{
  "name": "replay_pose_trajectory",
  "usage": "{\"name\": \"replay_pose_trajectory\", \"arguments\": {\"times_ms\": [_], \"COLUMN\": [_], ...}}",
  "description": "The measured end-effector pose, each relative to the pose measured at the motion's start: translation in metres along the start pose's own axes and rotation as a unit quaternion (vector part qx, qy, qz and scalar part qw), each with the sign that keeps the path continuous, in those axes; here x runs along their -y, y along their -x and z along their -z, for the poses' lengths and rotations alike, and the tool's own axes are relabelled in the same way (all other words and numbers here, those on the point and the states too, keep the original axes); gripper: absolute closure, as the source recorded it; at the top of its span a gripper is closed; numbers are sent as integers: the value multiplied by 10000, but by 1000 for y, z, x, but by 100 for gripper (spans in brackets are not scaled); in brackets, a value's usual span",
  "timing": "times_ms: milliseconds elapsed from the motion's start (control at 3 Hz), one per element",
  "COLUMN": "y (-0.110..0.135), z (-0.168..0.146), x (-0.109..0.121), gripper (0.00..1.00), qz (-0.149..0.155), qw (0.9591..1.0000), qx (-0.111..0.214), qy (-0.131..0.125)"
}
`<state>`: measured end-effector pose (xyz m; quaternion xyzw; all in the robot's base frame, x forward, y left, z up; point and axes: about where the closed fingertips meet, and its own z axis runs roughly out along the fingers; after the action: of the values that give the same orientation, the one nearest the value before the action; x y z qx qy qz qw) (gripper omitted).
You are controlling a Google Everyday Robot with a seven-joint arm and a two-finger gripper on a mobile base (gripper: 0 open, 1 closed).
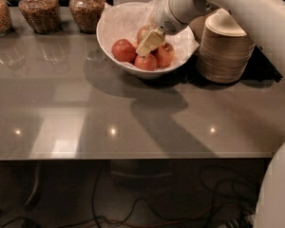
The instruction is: Pick apple from white bowl
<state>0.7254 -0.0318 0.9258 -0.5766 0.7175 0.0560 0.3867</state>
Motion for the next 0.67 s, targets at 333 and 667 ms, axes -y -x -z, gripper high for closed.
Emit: {"name": "replay_pose_trajectory", "arguments": {"times_ms": [333,667], "y": [-2,-4], "z": [-1,-1], "x": [-1,-3], "gripper": [46,68], "qz": [-13,-25], "qw": [10000,10000], "qx": [-17,-42], "qy": [20,35]}}
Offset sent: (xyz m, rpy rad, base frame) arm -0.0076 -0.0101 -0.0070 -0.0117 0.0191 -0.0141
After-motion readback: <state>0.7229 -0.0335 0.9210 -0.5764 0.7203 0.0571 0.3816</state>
